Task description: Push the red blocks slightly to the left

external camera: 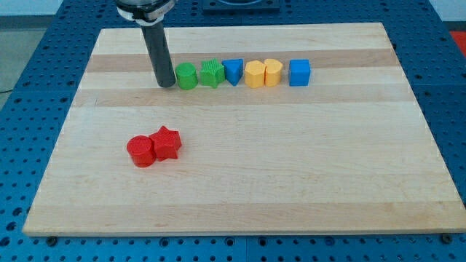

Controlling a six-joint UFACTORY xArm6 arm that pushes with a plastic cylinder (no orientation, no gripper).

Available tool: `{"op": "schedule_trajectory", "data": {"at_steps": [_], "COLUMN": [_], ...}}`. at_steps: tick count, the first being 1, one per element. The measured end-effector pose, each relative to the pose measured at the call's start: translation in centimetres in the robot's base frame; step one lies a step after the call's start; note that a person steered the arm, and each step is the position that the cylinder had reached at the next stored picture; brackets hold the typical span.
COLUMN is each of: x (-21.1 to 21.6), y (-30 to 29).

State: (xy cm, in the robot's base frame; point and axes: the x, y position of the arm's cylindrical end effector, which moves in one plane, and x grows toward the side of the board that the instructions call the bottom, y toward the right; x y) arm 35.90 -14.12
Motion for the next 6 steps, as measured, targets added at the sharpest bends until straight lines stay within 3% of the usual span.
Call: {"op": "schedule_trajectory", "data": {"at_steps": [1, 2, 3, 6], "x": [3.1, 7.3, 13.1, 14.0], "y": [1.9, 8.8, 11.5, 0.7]}}
